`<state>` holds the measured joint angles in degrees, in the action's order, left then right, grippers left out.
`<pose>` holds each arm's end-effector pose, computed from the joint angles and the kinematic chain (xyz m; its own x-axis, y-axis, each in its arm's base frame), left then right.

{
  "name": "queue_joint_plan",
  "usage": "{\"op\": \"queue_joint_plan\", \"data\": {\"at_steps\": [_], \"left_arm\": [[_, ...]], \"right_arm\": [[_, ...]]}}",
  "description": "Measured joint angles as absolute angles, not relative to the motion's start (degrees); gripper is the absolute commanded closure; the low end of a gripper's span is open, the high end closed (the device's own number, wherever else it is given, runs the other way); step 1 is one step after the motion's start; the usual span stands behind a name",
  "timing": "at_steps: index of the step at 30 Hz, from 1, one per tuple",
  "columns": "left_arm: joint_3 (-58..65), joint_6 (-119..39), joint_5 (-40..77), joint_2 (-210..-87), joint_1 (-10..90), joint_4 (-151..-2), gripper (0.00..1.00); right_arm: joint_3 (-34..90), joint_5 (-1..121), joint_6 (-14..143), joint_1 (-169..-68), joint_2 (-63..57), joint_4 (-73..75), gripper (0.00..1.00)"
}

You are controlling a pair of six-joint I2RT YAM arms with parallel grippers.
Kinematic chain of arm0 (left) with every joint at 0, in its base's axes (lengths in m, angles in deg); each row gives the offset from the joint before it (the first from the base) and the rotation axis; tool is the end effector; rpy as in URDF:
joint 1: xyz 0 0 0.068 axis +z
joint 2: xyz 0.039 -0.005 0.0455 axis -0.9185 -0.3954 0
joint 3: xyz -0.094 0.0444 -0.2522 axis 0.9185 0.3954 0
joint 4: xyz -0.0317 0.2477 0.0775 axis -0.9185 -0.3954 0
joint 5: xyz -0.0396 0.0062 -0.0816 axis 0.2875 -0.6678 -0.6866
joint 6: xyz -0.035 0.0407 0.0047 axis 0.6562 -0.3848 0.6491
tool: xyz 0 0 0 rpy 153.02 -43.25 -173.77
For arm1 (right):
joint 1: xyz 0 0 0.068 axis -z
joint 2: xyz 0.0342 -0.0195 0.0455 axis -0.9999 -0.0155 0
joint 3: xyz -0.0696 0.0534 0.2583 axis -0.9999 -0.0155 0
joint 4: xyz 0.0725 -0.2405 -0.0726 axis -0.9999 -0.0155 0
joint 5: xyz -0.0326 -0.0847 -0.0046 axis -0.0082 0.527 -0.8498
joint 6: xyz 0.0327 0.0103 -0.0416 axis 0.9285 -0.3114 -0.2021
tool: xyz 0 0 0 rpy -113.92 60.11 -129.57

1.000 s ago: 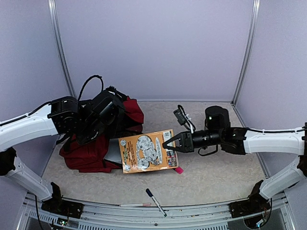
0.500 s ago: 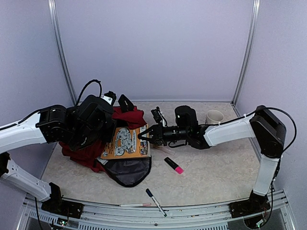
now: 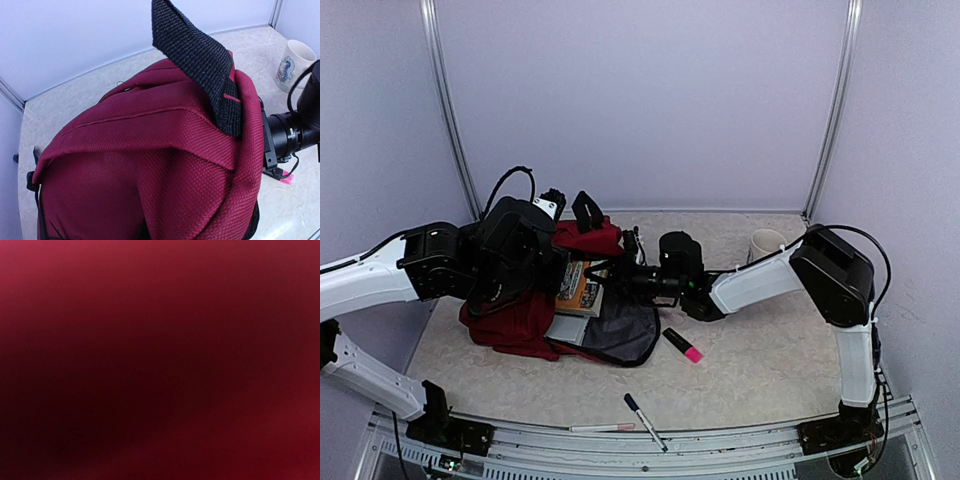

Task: Pack the student bag
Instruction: Place the book in the largest pocket of the bag.

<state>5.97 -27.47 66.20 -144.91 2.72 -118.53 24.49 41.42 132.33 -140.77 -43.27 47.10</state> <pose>0.1346 -0.2245 0.3449 -0.4701 0.2528 -0.8456 0.3282 0.9395 0.0984 0.2784 0.3771 0.1859 -0.9523 0.1938 -0.2359 -0.2196 0.1021 0.9702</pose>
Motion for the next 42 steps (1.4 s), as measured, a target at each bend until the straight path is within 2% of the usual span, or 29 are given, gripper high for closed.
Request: {"op": "queue_joint_plan", "data": {"at_steps": [6,12,14,19,21,23,34,42], "left_arm": [[8.28,-26.46,63.91,-140.71,5.37,-115.67,1.0],[10.21,-26.44,60.39,-139.77,5.46,-110.93,1.0],[10.21,-26.44,59.91,-140.23,5.46,-109.83,1.0],[10.21,-26.39,59.89,-139.97,5.74,-109.55,1.0],[10.23,-26.24,59.97,-139.07,6.57,-109.75,1.0],[10.32,-25.94,60.04,-137.45,7.73,-109.97,1.0],[9.07,-23.18,66.82,-127.92,12.78,-116.83,1.0],[0.9,-25.98,76.32,-125.39,14.94,-123.23,1.0]], "right_arm": [[20.06,48.45,132.18,-140.77,-40.25,47.16,1.0],[22.88,51.21,133.75,-142.08,-42.37,46.7,1.0],[26.79,51.14,133.6,-143.31,-45.26,45.5,0.84],[30.35,49.83,128.64,-145.77,-47.23,38.99,0.37],[29.83,50.03,123.94,-146.23,-45.8,35.05,0.26],[29.1,50.51,119.43,-146.47,-43.31,30.33,0.21],[29.91,49.59,88.22,-145.32,-19.55,7.45,0.17],[28.84,50.57,80.29,-137.25,-13.06,0.83,0.17]]}}
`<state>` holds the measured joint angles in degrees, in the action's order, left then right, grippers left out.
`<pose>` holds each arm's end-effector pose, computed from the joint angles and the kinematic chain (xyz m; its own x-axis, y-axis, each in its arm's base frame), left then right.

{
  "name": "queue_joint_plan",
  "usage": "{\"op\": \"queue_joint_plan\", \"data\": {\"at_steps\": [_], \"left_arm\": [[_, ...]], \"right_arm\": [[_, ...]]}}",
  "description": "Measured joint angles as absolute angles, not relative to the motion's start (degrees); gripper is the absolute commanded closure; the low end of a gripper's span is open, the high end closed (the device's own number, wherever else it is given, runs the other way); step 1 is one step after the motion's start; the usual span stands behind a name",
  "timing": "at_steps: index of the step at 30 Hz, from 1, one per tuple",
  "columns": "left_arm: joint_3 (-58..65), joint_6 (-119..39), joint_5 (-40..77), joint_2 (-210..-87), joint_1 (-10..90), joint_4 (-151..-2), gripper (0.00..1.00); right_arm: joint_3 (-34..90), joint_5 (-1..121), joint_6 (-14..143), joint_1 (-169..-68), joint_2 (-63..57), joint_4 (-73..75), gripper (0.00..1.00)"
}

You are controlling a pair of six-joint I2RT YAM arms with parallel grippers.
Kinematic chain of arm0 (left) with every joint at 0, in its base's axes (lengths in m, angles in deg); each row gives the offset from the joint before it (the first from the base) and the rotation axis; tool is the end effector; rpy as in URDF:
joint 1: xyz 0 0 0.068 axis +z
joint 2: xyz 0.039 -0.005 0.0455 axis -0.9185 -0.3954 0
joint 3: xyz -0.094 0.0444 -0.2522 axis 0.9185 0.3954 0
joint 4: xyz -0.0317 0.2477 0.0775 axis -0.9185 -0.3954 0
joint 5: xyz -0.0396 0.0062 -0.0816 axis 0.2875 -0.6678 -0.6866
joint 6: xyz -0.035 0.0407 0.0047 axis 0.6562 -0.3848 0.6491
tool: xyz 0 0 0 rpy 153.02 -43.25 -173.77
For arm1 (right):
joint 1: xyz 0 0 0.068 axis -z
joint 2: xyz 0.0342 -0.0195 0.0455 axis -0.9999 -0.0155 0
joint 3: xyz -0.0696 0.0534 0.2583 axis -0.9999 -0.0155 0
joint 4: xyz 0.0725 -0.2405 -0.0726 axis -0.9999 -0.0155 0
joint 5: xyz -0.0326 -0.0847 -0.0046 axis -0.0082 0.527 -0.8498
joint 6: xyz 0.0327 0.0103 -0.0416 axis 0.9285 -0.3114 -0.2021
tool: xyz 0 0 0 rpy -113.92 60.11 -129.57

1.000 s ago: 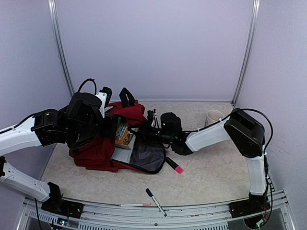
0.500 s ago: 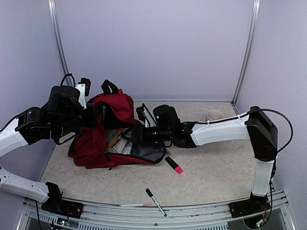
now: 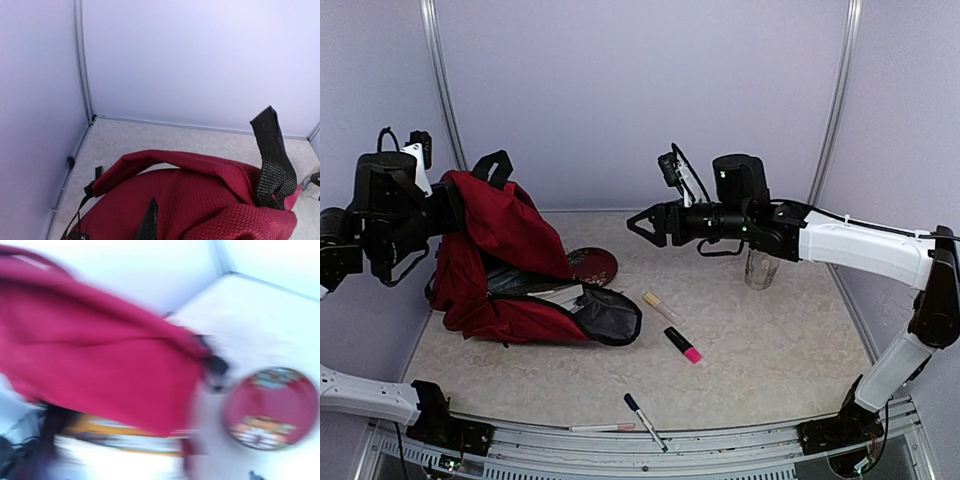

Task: Pack the student bag
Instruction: Place the book in the largest pocket of the bag, then pass from the left arm to the right

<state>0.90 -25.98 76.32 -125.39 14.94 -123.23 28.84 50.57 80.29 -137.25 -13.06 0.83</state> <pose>0.1163 -0.1039 0.4330 -0.2500 -0.1304 -0.9594 -0.0340 0.9915 -0.1259 0.2471 0.2912 0.3449 -0.5094 -0.0137 -0.8604 -0.7620 0.4718 0.4436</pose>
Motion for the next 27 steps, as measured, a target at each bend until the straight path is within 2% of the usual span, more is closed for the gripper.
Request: {"op": "queue_joint_plan", "data": {"at_steps": [6,15,21,27], "left_arm": [[-5.51,-30.92,85.87,-125.15,15.27,-124.61,1.0],[-7.48,-42.22,98.49,-126.41,16.12,-118.05,1.0],[-7.83,-43.9,95.93,-128.03,16.54,-116.98,1.0],[-11.61,-43.31,88.61,-131.29,16.54,-117.51,1.0]], "right_arm": [[29.83,50.9,77.91,-132.11,-16.63,-3.31,0.17],[46.7,50.18,73.62,-132.05,-34.88,-11.72,0.2],[46.74,42.18,70.96,-132.11,-36.41,-10.41,0.23],[37.87,28.96,61.16,-135.66,-30.57,-4.35,0.2]]}}
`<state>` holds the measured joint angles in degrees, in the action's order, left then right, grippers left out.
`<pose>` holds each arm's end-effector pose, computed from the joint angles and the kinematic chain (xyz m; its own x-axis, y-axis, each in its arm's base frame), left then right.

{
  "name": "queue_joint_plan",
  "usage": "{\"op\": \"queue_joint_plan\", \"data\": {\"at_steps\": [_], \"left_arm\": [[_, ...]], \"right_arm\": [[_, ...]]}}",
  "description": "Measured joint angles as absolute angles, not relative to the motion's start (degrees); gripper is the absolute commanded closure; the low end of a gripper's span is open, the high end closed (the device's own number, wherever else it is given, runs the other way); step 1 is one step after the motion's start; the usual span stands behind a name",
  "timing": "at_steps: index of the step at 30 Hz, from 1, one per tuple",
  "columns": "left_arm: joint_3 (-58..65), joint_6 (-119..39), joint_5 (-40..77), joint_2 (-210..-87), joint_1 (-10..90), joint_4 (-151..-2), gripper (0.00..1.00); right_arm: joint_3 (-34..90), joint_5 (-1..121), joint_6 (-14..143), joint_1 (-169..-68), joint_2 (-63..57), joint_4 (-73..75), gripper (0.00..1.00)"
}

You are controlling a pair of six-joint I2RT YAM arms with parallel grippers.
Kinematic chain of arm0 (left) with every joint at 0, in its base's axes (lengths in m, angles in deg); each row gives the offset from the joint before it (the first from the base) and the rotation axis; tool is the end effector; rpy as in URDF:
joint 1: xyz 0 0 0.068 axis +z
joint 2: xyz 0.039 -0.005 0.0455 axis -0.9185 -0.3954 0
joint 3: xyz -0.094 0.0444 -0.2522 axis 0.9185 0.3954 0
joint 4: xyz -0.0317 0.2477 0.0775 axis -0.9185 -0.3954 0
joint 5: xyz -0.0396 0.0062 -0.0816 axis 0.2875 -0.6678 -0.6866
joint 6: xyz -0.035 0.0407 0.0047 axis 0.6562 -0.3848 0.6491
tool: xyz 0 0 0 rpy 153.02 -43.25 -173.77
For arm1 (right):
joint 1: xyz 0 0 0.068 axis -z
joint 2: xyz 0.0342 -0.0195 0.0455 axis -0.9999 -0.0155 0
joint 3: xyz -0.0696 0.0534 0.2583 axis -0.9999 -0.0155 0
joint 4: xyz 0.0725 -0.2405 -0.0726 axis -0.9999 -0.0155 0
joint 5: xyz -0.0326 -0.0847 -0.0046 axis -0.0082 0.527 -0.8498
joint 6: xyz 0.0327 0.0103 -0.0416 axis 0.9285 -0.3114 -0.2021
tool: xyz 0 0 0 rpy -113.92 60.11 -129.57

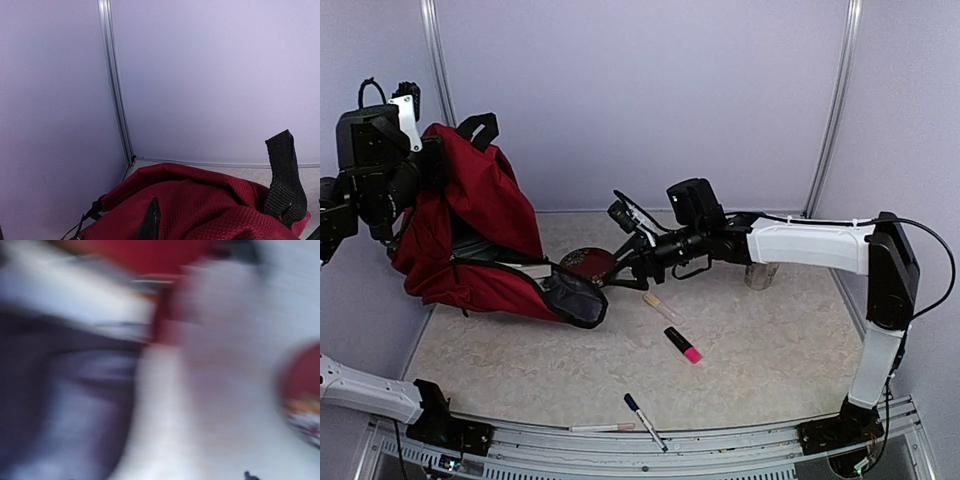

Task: Pack the student bag
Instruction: Pass from the left arm to the right

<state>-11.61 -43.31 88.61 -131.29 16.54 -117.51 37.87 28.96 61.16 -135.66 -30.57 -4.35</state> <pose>0.1249 -0.1008 0.4921 -0.0895 0.0054 -0.9960 -0.2069 0.9781 0.0239 0.2882 0.3364 0.2731 -0.3910 -0.3406 -0.8550 -0.9202 0.1644 0.3554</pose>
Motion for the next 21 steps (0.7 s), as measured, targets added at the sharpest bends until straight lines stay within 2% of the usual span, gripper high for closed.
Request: {"op": "queue_joint_plan", "data": {"at_steps": [6,10,15,21], "left_arm": [[-11.78,-40.23,82.47,-133.56,16.54,-118.01,1.0],[-9.92,-37.34,78.64,-133.85,16.43,-117.83,1.0],[-7.39,-33.41,74.49,-135.2,16.12,-117.72,1.0],[-4.0,-29.72,73.09,-135.62,12.6,-116.85,1.0]], "right_arm": [[31.47,19.91,52.7,-144.38,-19.66,-0.53,0.17],[28.62,20.19,50.43,-148.86,-12.89,1.57,0.16],[24.51,35.43,46.82,-157.56,-6.94,2.07,0.16],[20.49,51.99,43.5,-168.97,-9.59,2.57,0.15]]}}
